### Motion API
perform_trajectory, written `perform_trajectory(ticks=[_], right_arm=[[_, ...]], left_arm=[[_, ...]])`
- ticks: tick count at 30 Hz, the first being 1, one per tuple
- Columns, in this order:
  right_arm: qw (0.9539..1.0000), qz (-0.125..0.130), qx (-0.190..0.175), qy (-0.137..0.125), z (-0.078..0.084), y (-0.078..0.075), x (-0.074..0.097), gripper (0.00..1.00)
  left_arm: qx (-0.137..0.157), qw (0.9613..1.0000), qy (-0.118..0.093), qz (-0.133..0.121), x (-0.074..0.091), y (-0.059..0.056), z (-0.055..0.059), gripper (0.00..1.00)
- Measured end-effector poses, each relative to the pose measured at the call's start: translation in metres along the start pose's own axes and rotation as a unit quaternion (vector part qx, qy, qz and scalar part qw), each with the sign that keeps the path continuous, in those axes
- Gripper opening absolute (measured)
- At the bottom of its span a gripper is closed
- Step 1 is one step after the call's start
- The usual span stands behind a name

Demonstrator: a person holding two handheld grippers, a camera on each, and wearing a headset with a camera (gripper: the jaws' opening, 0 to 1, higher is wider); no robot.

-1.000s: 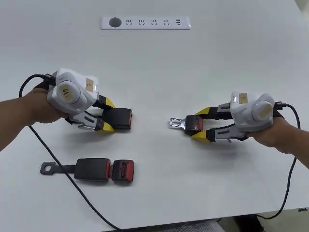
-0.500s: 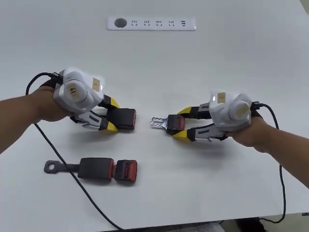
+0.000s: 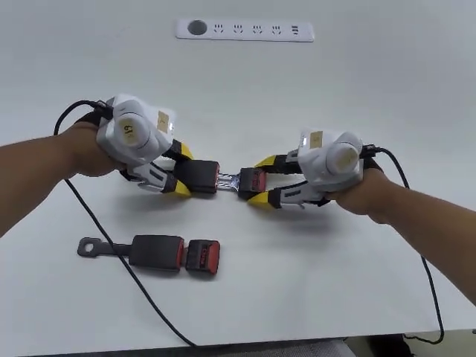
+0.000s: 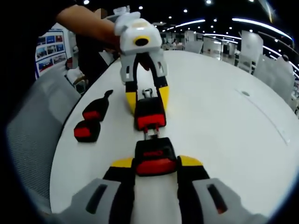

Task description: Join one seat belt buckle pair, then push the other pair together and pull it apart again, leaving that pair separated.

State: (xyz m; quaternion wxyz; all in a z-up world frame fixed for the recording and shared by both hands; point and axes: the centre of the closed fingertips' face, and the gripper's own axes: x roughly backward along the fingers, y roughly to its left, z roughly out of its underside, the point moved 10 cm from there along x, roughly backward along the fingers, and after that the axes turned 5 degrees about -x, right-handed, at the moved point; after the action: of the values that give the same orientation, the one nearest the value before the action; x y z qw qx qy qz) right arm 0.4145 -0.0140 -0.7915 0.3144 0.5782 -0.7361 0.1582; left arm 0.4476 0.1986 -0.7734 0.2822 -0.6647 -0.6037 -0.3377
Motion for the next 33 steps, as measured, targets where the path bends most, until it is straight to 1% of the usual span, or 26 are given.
perform_trajectory(ticks=[3,4,6,9,11,14,17,18,19,20,22,23,24,27,30,31,33], right_arm=[[0.9999,-0.009,-0.005,-0.005,-0.001,-0.002,-0.004,0.35],[0.9999,-0.012,0.006,0.002,-0.002,-0.003,-0.004,0.35],[0.9999,-0.016,-0.001,0.002,-0.003,-0.003,-0.003,0.34],[0.9998,-0.018,-0.008,0.003,-0.004,-0.003,-0.003,0.34],[0.9998,-0.015,-0.012,0.003,-0.005,-0.002,-0.004,0.34],[0.9998,-0.015,-0.011,0.009,-0.008,-0.002,-0.004,0.34],[0.9997,-0.018,-0.015,0.008,-0.009,-0.002,-0.004,0.34],[0.9994,-0.022,-0.027,0.007,-0.01,-0.003,-0.004,0.34],[0.9994,-0.022,-0.027,0.006,-0.011,-0.002,-0.005,0.34],[0.9992,-0.023,-0.032,0.002,-0.014,-0.001,-0.009,0.34],[0.9996,-0.017,-0.023,0.005,-0.02,0.003,-0.017,0.34],[0.9997,-0.016,-0.017,0.009,-0.02,0.003,-0.016,0.34],[0.9996,-0.016,-0.024,0.008,-0.02,0.003,-0.015,0.34],[0.9995,-0.006,-0.028,0.012,-0.021,0.004,-0.016,0.34],[0.9994,-0.003,-0.032,0.011,-0.02,0.001,-0.017,0.34],[0.9994,-0.003,-0.031,0.013,-0.02,0.002,-0.017,0.34],[0.9993,0.0,-0.032,0.019,-0.022,0.002,-0.017,0.33]], left_arm=[[-0.002,1.0,0.002,0.002,0.0,0.001,0.0,0.33],[-0.001,1.0,0.002,0.003,0.0,0.001,0.0,0.33],[-0.001,1.0,0.001,0.002,0.0,0.001,0.0,0.33],[-0.003,1.0,0.004,0.001,0.0,0.001,0.0,0.33],[-0.006,1.0,0.004,0.002,-0.001,0.001,0.0,0.33],[-0.006,1.0,0.001,0.001,-0.001,0.0,0.0,0.33],[-0.009,1.0,0.002,0.002,-0.001,0.0,0.0,0.33],[-0.009,1.0,0.002,0.002,-0.001,0.0,0.0,0.33],[-0.008,1.0,0.002,0.002,-0.001,0.001,0.0,0.33],[-0.01,0.9999,0.003,0.001,-0.001,0.0,-0.001,0.33],[-0.01,0.9999,0.004,0.002,-0.001,0.0,-0.001,0.33],[-0.009,0.9999,0.004,0.001,-0.001,0.0,-0.001,0.33],[-0.01,0.9999,0.004,0.002,-0.001,0.0,-0.001,0.33],[-0.01,0.9999,0.003,0.002,-0.001,0.0,-0.001,0.33],[-0.011,0.9999,0.01,0.002,-0.002,0.0,-0.003,0.33],[-0.012,0.9999,0.012,0.002,-0.002,0.0,-0.003,0.33],[-0.011,0.9999,0.011,0.002,-0.002,0.0,-0.003,0.33]])
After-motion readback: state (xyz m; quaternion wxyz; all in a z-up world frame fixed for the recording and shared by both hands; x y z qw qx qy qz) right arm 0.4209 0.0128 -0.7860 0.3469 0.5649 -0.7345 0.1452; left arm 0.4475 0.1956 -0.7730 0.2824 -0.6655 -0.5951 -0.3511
